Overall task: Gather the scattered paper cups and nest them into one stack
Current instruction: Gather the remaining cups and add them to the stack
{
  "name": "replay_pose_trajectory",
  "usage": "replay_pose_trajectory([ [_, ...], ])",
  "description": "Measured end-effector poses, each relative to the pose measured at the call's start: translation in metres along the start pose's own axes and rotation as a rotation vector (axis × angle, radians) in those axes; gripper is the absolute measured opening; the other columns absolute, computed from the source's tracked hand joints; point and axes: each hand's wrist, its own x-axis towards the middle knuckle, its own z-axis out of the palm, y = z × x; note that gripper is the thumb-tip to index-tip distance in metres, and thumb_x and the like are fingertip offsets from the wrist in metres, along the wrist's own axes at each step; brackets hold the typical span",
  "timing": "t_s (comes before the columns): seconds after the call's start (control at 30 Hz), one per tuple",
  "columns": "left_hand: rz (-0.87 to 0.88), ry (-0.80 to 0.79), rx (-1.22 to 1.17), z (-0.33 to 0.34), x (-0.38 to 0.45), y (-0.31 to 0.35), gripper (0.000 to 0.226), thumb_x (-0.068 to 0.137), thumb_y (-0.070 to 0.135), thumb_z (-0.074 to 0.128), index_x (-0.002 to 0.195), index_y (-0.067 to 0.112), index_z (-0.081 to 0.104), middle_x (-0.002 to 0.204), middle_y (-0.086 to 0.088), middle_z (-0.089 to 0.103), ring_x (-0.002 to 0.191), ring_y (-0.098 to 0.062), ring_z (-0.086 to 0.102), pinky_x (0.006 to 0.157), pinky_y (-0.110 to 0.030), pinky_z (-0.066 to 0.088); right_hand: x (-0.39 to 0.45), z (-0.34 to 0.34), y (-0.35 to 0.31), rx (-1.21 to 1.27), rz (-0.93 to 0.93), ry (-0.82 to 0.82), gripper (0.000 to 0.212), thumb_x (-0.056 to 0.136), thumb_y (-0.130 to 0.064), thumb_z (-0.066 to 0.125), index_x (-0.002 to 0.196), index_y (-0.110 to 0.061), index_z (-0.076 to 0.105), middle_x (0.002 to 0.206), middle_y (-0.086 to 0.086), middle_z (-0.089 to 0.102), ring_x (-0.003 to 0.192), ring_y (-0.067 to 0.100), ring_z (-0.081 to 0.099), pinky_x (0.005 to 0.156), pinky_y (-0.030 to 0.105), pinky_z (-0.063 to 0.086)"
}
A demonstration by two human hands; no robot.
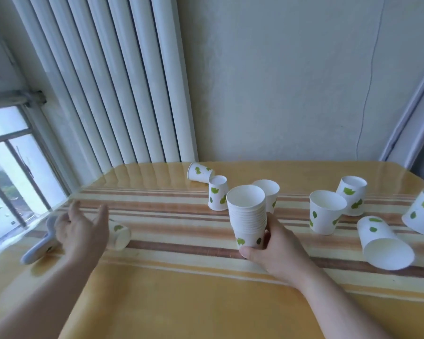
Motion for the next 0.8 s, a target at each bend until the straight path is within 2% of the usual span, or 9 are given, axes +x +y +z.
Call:
replay_pose_trajectory([
  [0.07,-0.062,-0.101,0.035,0.004,0.005,-0.015,0.081,0.104,0.059,0.057,0.165,0.012,0.032,0.164,-0.029,0.036,0.152,-0.048,0.034,0.123,-0.065,0.03,-0.001,0.0,-0.001,-0.009,-0.002,-0.004,0.059,0.066,-0.058,0.085,0.111,-0.068,0.049,0.107,-0.044,0.068,0.093,-0.014,0.067,0.067,0.017,0.052],
  [0.17,-0.101,-0.151,0.028,0.008,0.002,-0.019,0.075,0.098,0.056,0.068,0.149,0.005,0.048,0.144,-0.03,0.052,0.131,-0.05,0.052,0.108,-0.068,0.046,0.0,0.0,-0.001,-0.018,-0.016,-0.011,0.06,0.066,-0.057,0.084,0.11,-0.07,0.046,0.108,-0.045,0.066,0.094,-0.014,0.067,0.066,0.014,0.05],
  [0.27,-0.015,-0.12,-0.041,0.011,-0.009,-0.01,0.061,0.094,0.044,0.077,0.141,0.016,0.053,0.148,-0.022,0.045,0.137,-0.041,0.042,0.114,-0.064,0.039,0.001,0.0,-0.001,-0.022,-0.022,-0.006,0.061,0.065,-0.056,0.084,0.111,-0.071,0.046,0.108,-0.045,0.066,0.094,-0.013,0.067,0.069,0.014,0.052],
  [0.37,0.05,-0.155,-0.15,0.016,-0.029,0.004,0.044,0.092,0.035,0.081,0.128,0.035,0.056,0.149,-0.015,0.037,0.125,-0.039,0.049,0.111,-0.057,0.044,0.002,0.0,0.001,-0.021,-0.018,-0.01,0.061,0.065,-0.056,0.084,0.113,-0.068,0.047,0.108,-0.041,0.069,0.094,-0.01,0.068,0.074,0.018,0.055],
  [0.5,0.125,-0.342,-0.395,0.017,-0.064,0.04,0.076,0.074,0.022,0.099,0.121,0.055,0.051,0.129,-0.011,0.055,0.103,-0.035,0.068,0.08,-0.051,0.063,0.001,0.0,0.002,-0.008,-0.023,-0.02,0.059,0.066,-0.055,0.083,0.113,-0.067,0.048,0.106,-0.039,0.071,0.095,-0.01,0.068,0.075,0.02,0.056],
  [0.6,0.156,-0.517,-0.723,0.015,-0.09,0.09,0.076,0.061,0.036,0.1,0.122,0.052,0.059,0.112,-0.016,0.074,0.094,-0.031,0.078,0.07,-0.036,0.065,0.0,-0.002,0.002,0.011,-0.025,-0.032,0.059,0.068,-0.054,0.084,0.113,-0.068,0.049,0.108,-0.039,0.072,0.098,-0.011,0.068,0.075,0.019,0.055],
  [0.63,0.209,-0.56,-0.792,0.017,-0.096,0.109,0.077,0.059,0.042,0.099,0.126,0.049,0.062,0.108,-0.014,0.078,0.097,-0.029,0.079,0.071,-0.029,0.063,0.0,-0.002,0.001,0.012,-0.032,-0.035,0.059,0.069,-0.054,0.084,0.114,-0.068,0.049,0.108,-0.04,0.071,0.099,-0.012,0.067,0.075,0.018,0.054],
  [0.7,0.343,-0.644,-0.902,0.02,-0.11,0.143,0.084,0.063,0.047,0.099,0.137,0.049,0.059,0.108,-0.007,0.081,0.105,-0.024,0.078,0.079,-0.025,0.062,0.0,-0.002,0.0,0.003,-0.048,-0.03,0.058,0.07,-0.054,0.083,0.114,-0.069,0.048,0.11,-0.041,0.07,0.099,-0.012,0.067,0.072,0.016,0.052],
  [0.8,0.522,-0.667,-0.912,0.029,-0.129,0.174,0.095,0.071,0.04,0.098,0.144,0.066,0.043,0.112,-0.001,0.081,0.109,-0.022,0.077,0.087,-0.036,0.064,-0.001,-0.002,-0.002,-0.005,-0.054,-0.023,0.057,0.07,-0.055,0.083,0.113,-0.069,0.047,0.109,-0.041,0.07,0.097,-0.011,0.067,0.07,0.015,0.051],
])
